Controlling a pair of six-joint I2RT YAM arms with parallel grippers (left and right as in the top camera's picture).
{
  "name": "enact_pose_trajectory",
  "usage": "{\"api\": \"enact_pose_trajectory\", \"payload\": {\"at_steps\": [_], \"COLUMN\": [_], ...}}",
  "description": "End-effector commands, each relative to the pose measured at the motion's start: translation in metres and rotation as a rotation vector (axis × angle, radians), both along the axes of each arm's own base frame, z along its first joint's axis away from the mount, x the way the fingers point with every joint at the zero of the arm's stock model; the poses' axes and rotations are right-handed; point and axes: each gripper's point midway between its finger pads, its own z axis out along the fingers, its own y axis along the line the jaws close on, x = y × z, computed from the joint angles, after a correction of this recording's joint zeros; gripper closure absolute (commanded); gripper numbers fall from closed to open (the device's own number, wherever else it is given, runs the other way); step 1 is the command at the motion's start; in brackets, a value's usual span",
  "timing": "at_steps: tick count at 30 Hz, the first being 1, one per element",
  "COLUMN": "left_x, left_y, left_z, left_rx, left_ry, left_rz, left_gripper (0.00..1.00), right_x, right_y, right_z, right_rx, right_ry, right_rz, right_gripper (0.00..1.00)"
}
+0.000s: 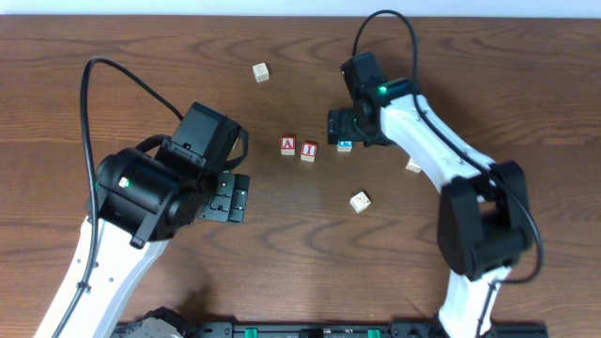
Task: Spell out Ai2
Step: 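Lower the right gripper and grasp the blue 2 block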
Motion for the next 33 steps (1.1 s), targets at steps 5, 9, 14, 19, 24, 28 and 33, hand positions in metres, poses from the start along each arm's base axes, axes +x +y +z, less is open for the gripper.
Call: {"api": "enact_pose_trajectory", "payload": {"at_steps": [5,9,14,19,24,28,33], "left_x": [-0.001,-0.001,-0.001,-0.001,-0.001,-0.001,-0.001], "left_y": [-0.001,-0.001,-0.001,-0.001,-0.001,-0.001,-0.001], "left_z": [-0.001,-0.001,-0.002,-0.002,-0.002,-0.002,-0.002], "left_rx": [-0.013,-0.015,-0.018,-0.018,-0.018,-0.018,-0.018], "left_ry": [0.010,0.010,0.010,0.009,0.010,0.010,0.009], "left_rz": [0.015,0.022,0.031,0.031,0.031,0.031,0.031], "left_gripper": [0.05,0.05,0.05,0.05,0.05,0.05,0.05], "right_x": [0.005,0.005,0.003,-0.001,-0.003,-0.005,-0.007], "right_y": [0.007,0.008,0.008,0.012,0.022,0.023,0.022], "right_z": [-0.008,-0.013,-0.016,-0.021,-0.025,-0.030,-0.039], "right_rx": [0.005,0.006,0.006,0.023,0.053,0.044,0.033], "right_ry": [0.014,0.022,0.032,0.039,0.040,0.048,0.064], "right_rz": [-0.013,-0.011,-0.011,-0.001,0.017,0.021,0.025], "right_gripper": [0.08,0.34,0.35,0.34,0.34,0.34,0.38]}}
